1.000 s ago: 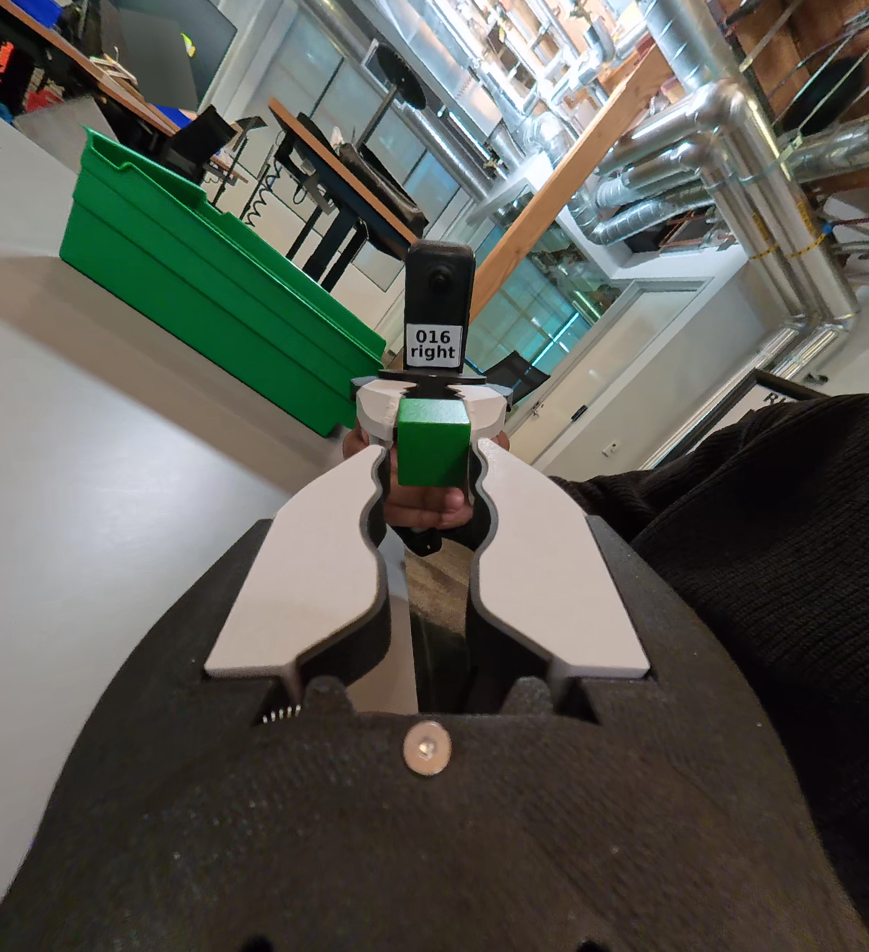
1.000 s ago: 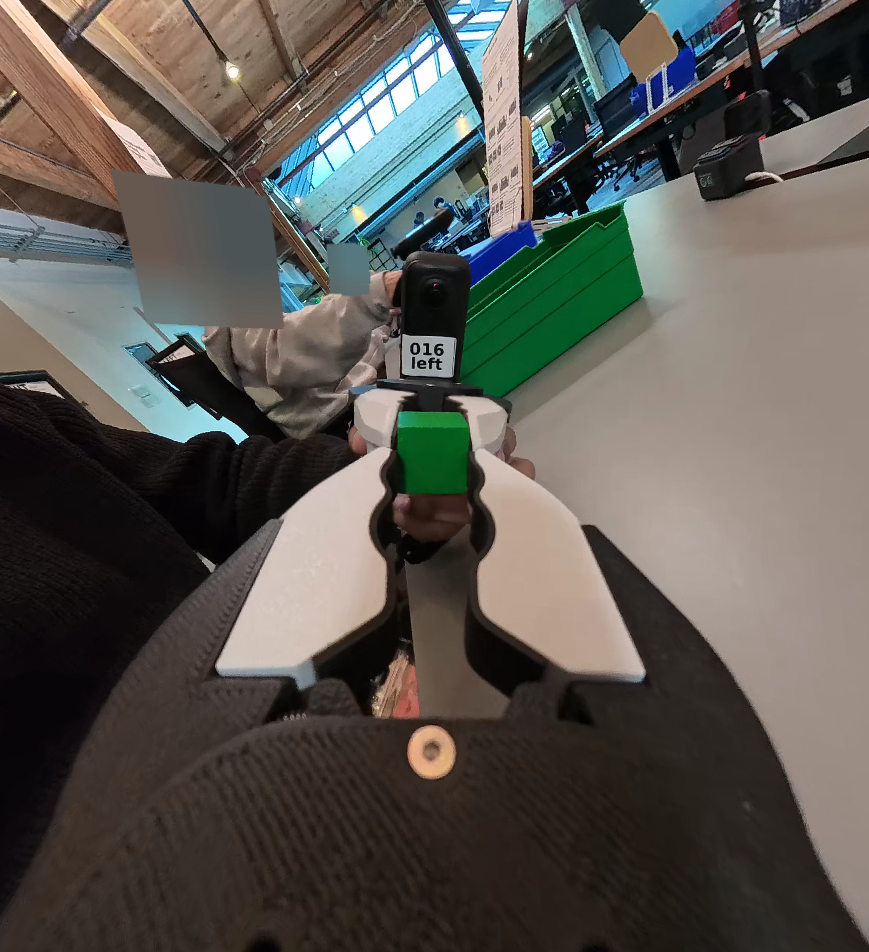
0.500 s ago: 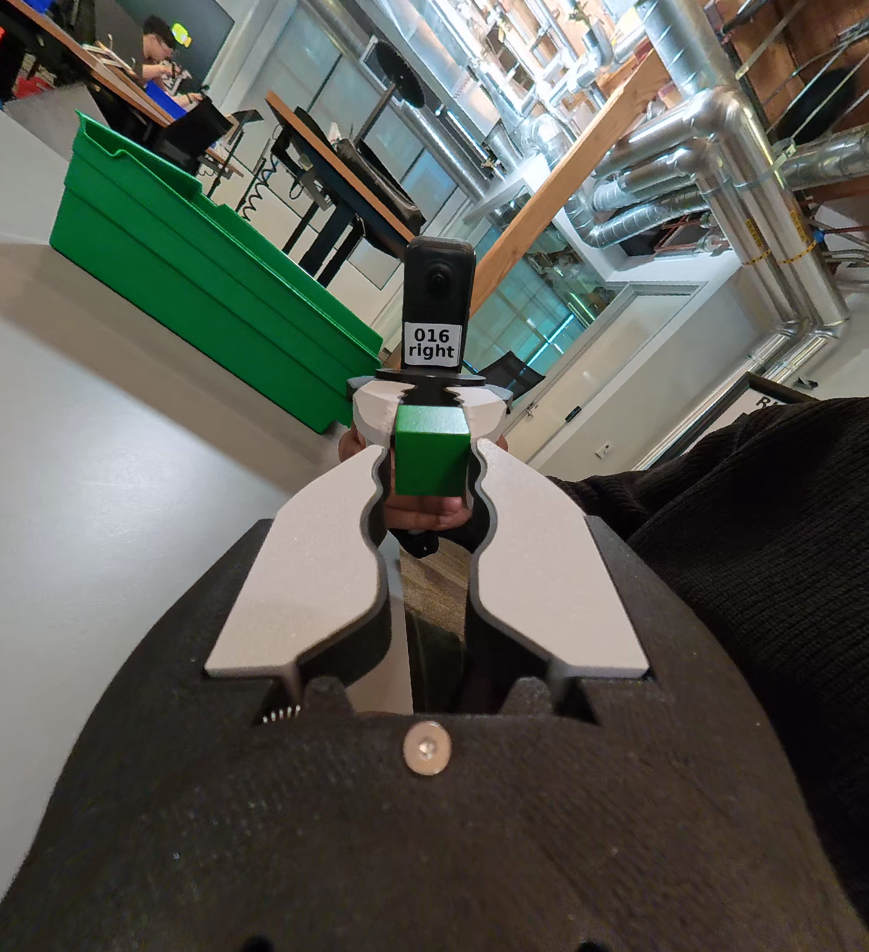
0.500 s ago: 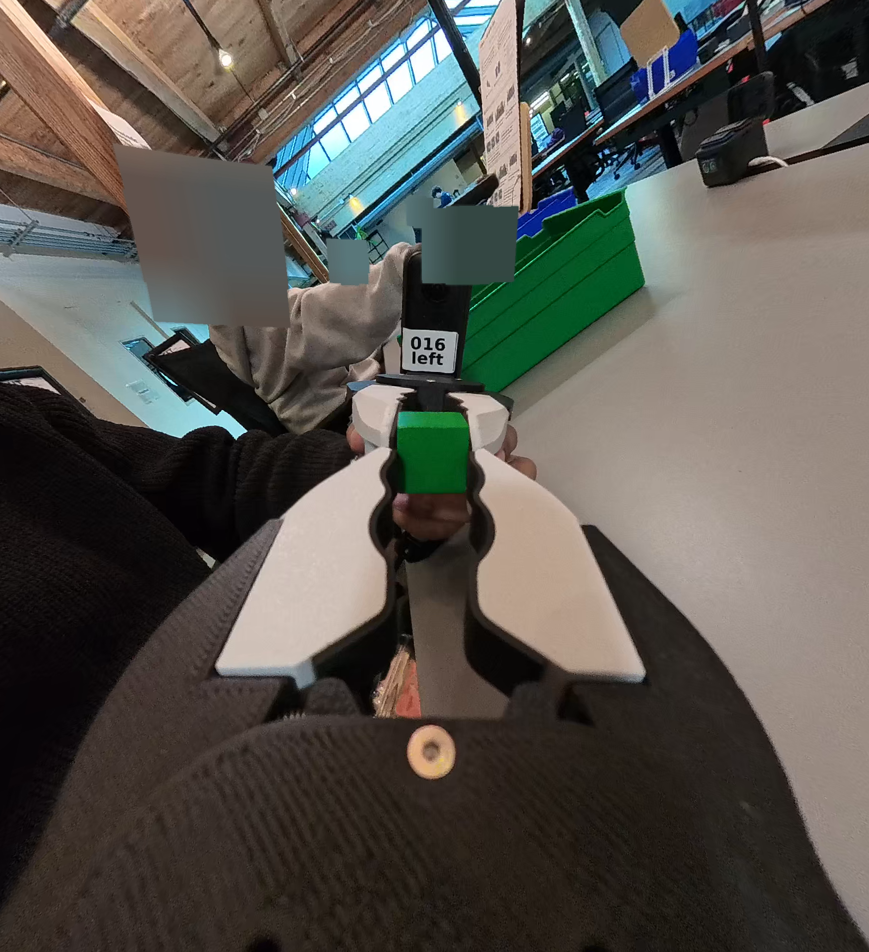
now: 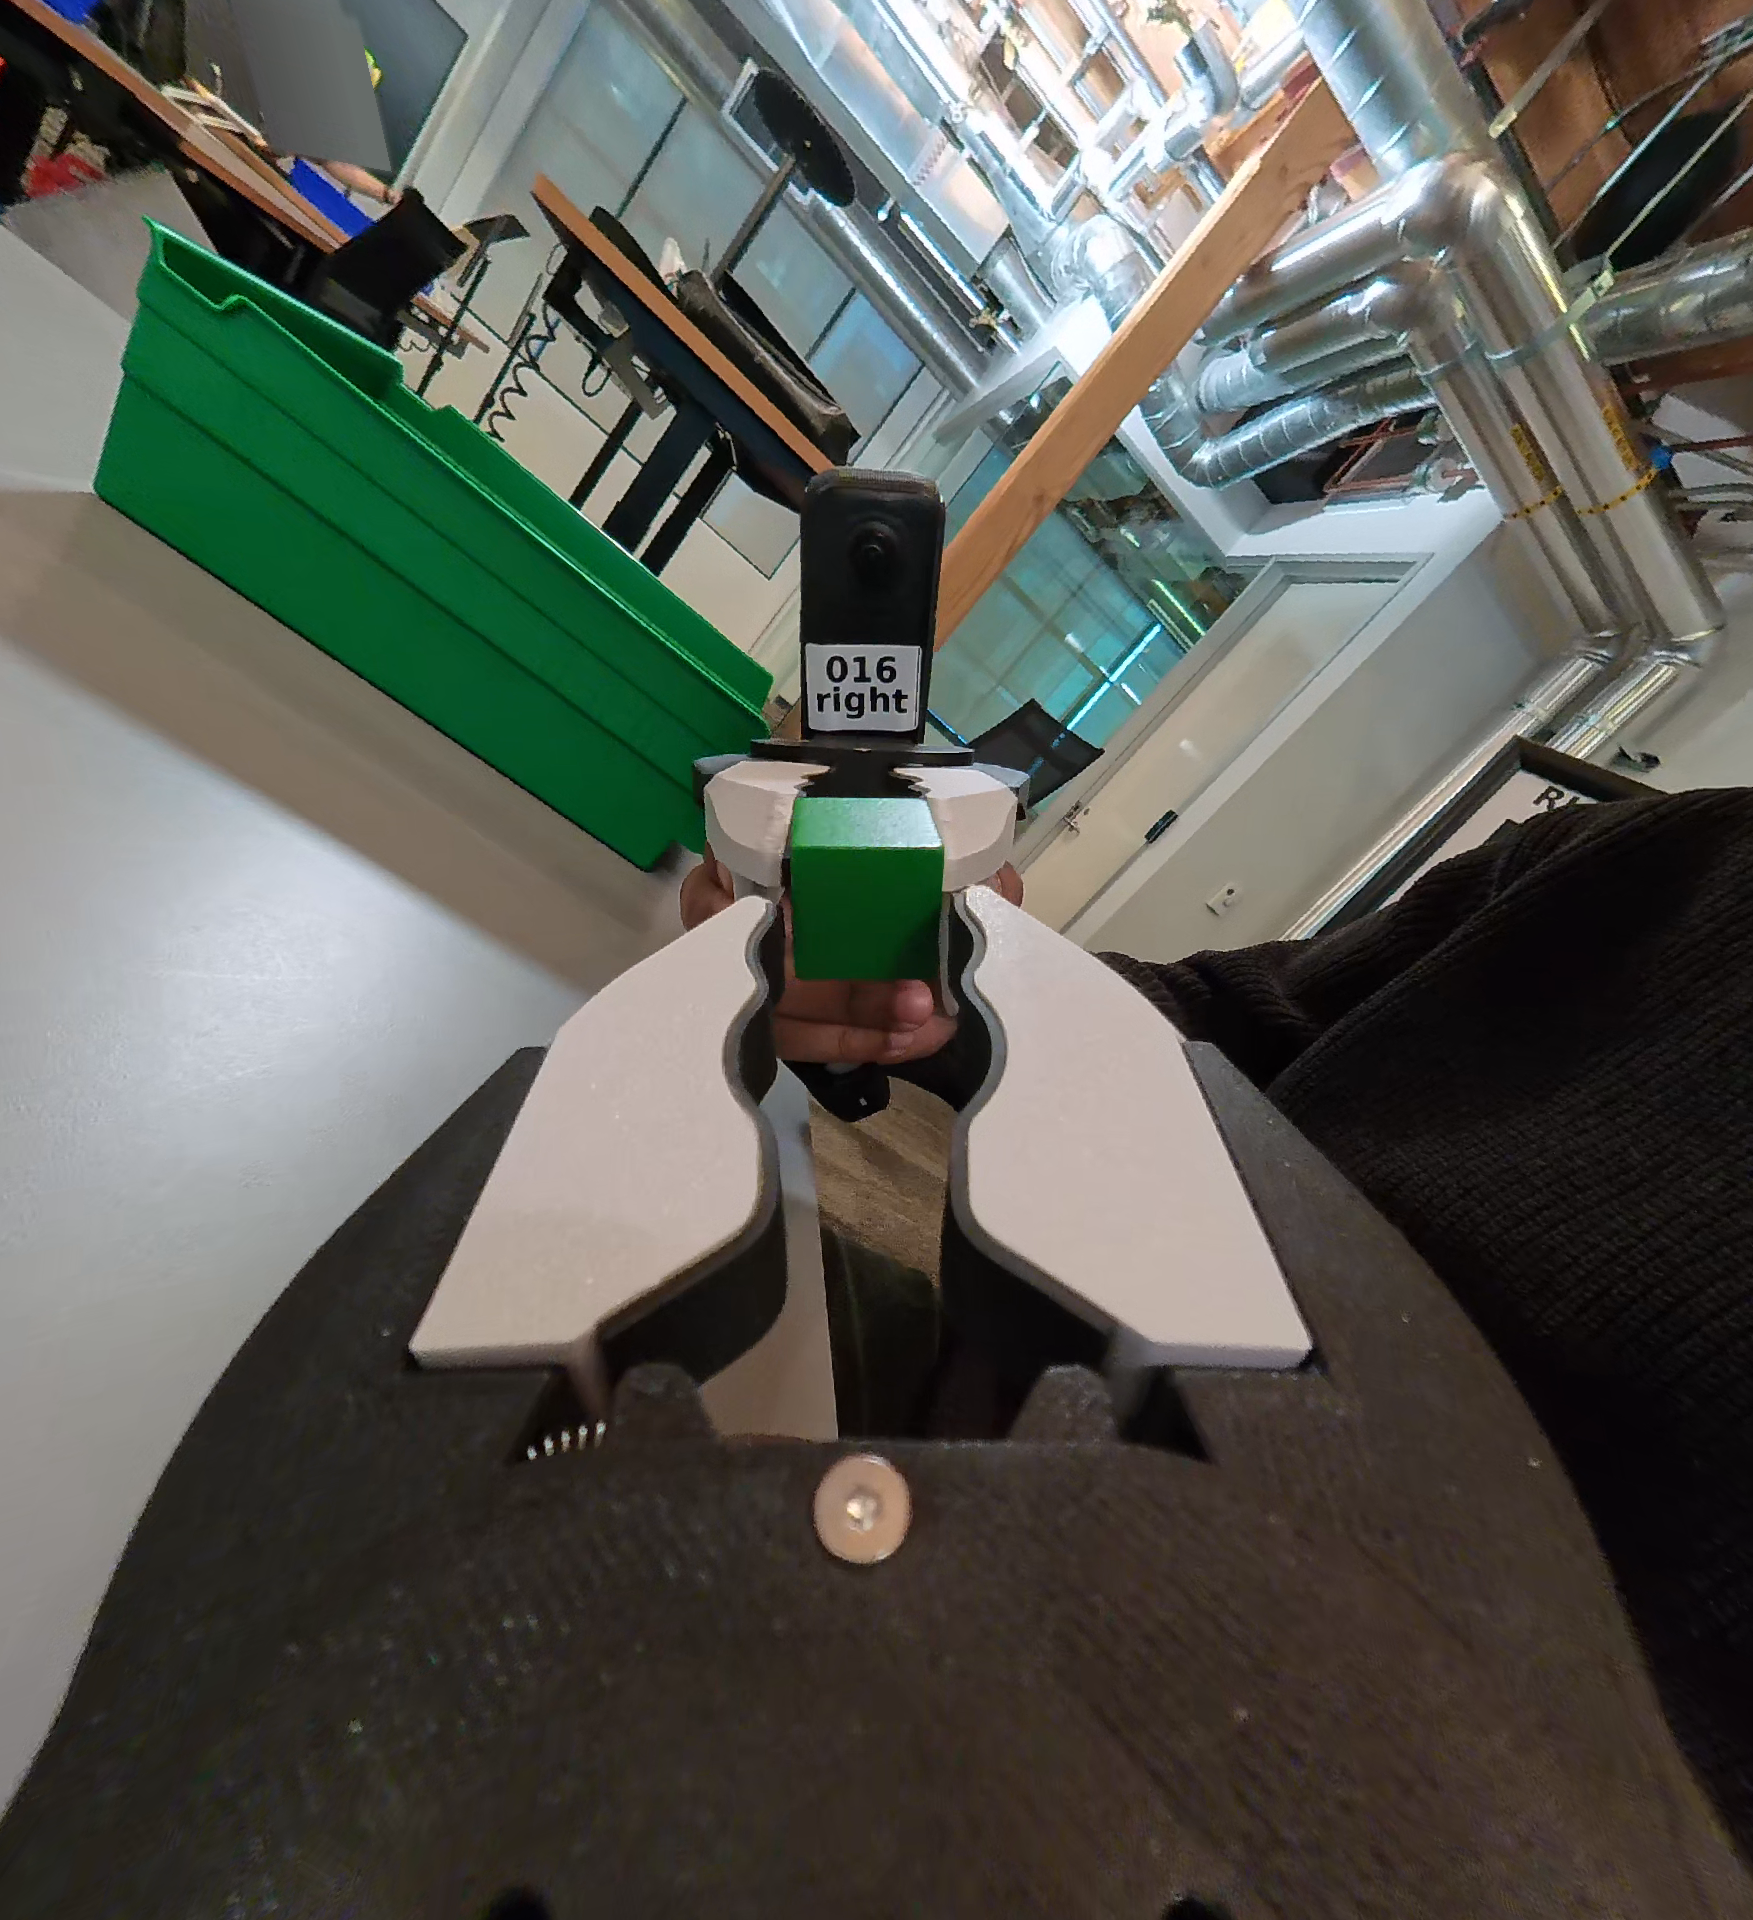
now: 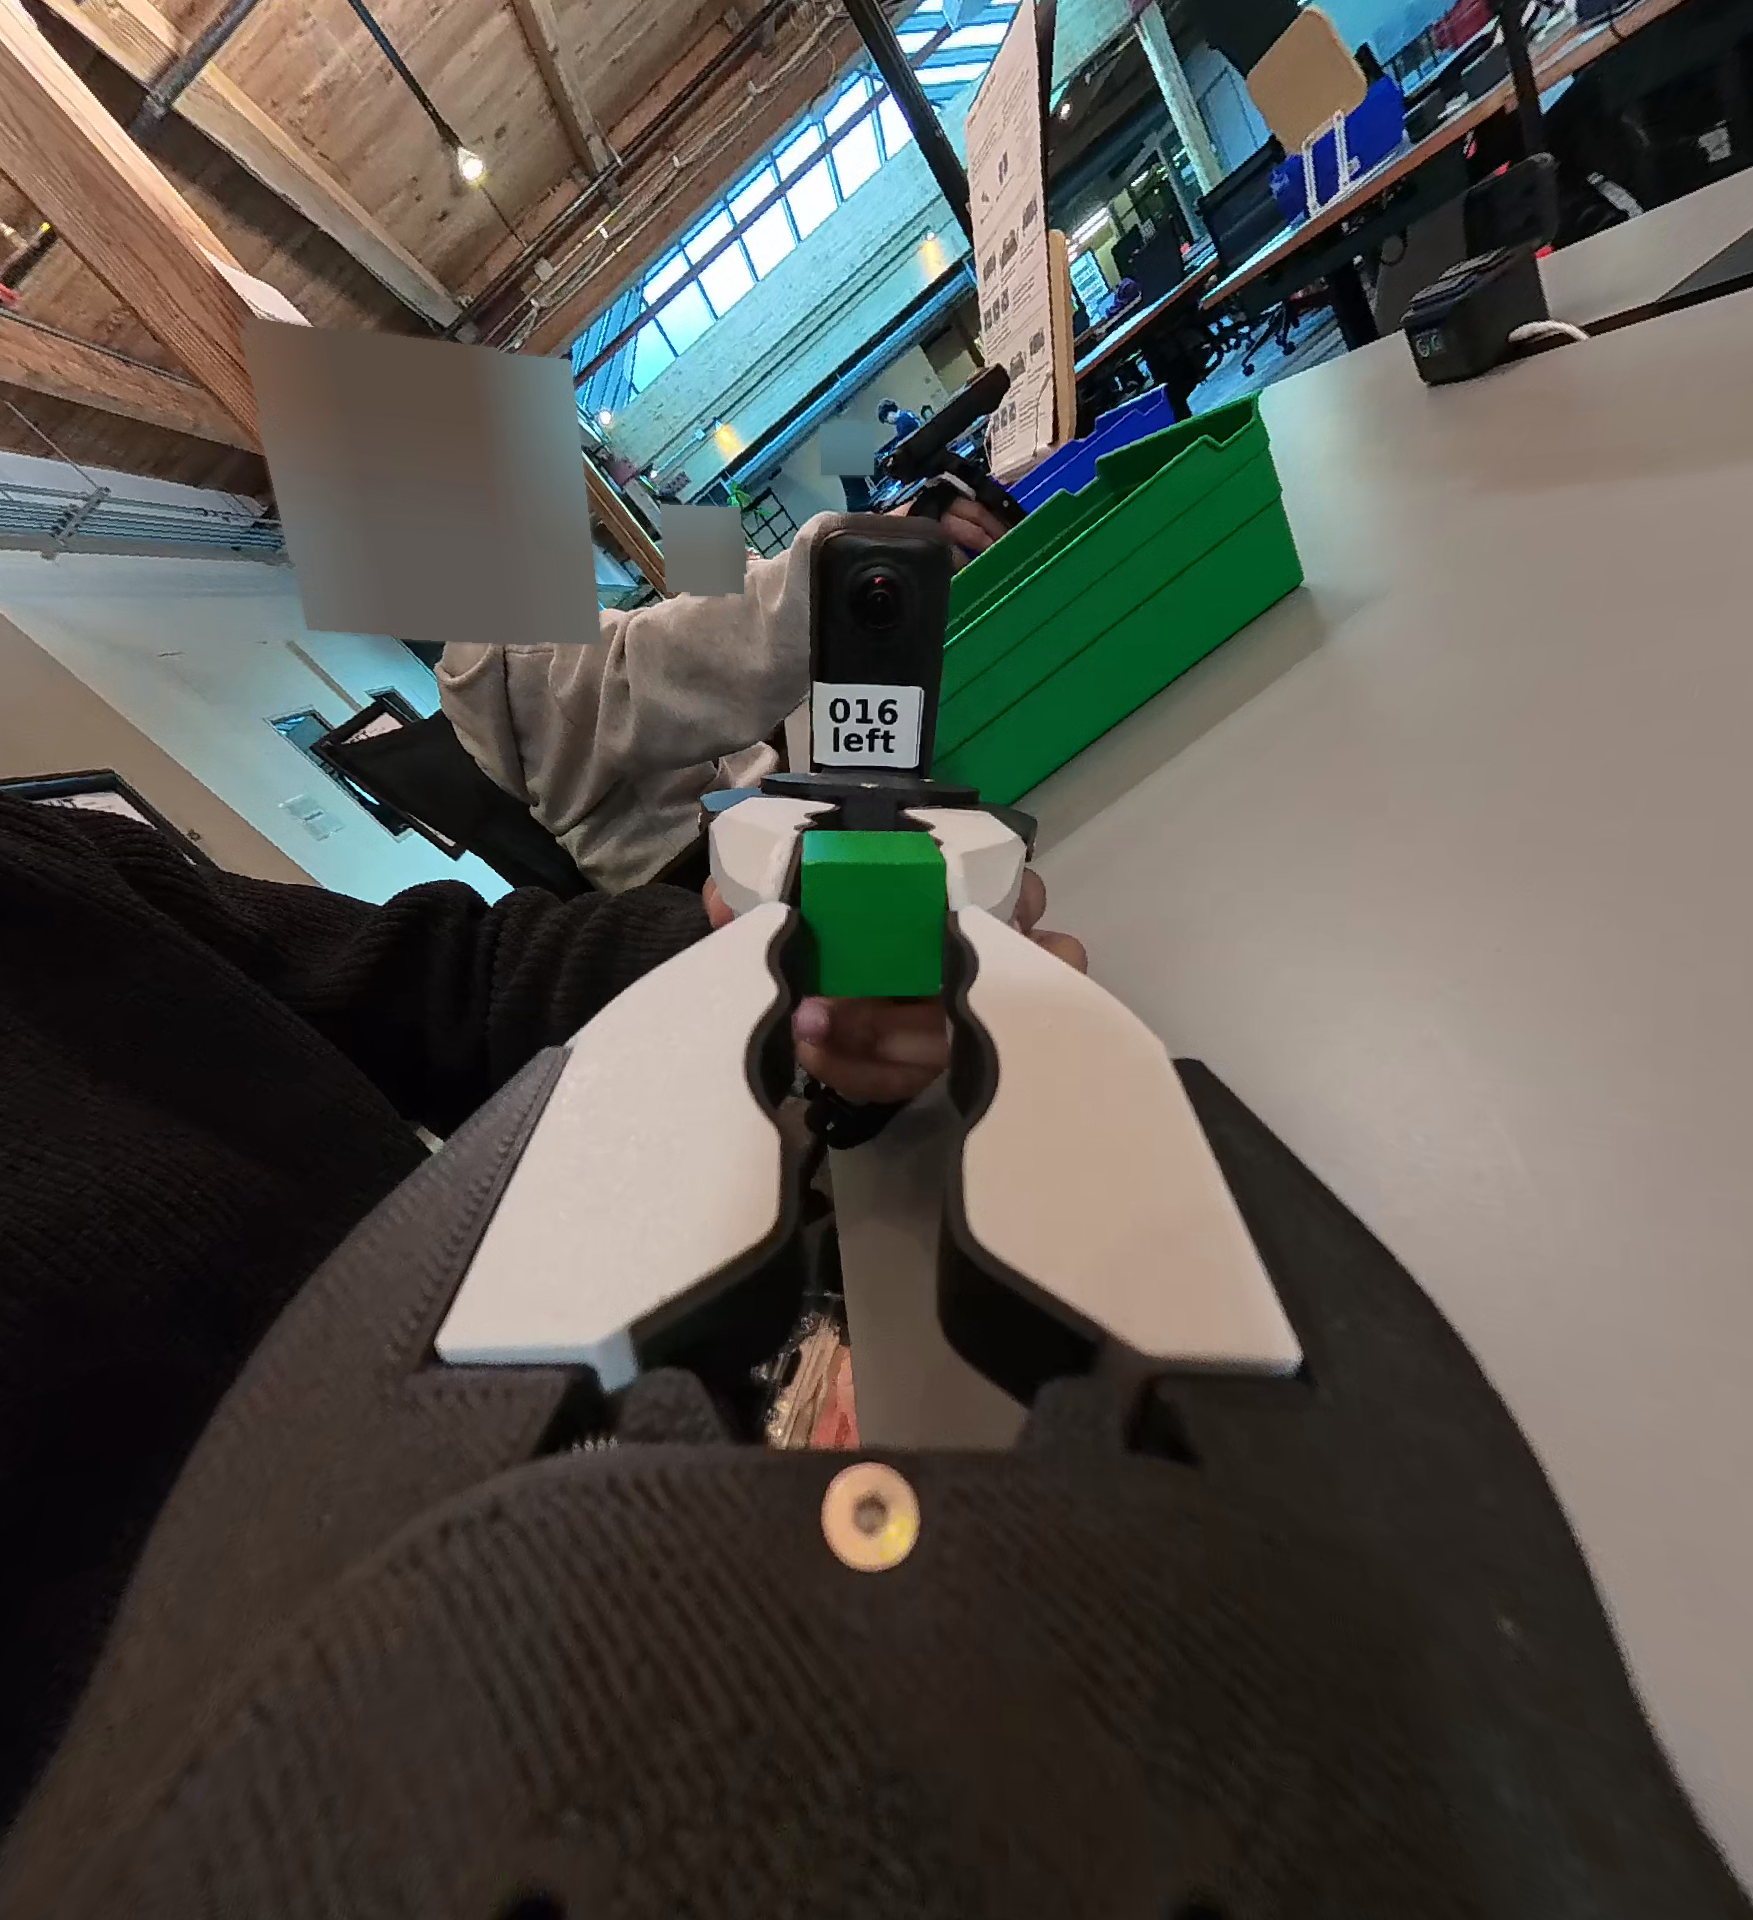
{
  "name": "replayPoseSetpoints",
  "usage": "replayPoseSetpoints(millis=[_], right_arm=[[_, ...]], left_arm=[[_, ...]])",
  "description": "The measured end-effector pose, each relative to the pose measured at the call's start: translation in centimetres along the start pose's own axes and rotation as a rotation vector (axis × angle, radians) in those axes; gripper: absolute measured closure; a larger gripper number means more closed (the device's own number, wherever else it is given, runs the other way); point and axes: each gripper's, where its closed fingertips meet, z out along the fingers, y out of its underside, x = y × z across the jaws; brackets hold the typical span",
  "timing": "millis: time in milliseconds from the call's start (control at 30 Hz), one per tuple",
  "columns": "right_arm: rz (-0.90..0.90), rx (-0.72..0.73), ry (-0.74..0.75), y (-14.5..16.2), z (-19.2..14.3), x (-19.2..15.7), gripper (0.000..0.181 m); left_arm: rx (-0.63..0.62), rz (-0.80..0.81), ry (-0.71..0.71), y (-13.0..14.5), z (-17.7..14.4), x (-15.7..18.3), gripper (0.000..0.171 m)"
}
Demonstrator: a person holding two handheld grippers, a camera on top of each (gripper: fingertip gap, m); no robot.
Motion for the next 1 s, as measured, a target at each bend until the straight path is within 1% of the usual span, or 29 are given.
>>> replayPoseSetpoints(millis=[367,667,833,1000], right_arm=[[0.001,-0.009,0.001,0.21,0.12,0.02,0.156],[0.032,0.011,-0.058,0.13,0.1,-0.41,0.154],[0.022,-0.023,-0.042,0.71,0.4,-0.22,0.148],[-0.011,-0.04,-0.021,0.73,0.21,-0.03,0.15]], left_arm=[[0.013,0.008,-0.006,-0.26,-0.11,-0.02,0.145],[0.006,0.027,0.01,-0.36,-0.1,0.43,0.145],[0.003,0.028,0.011,-0.36,-0.1,0.46,0.145],[-0.014,0.026,-0.005,-0.19,-0.12,0.16,0.145]])
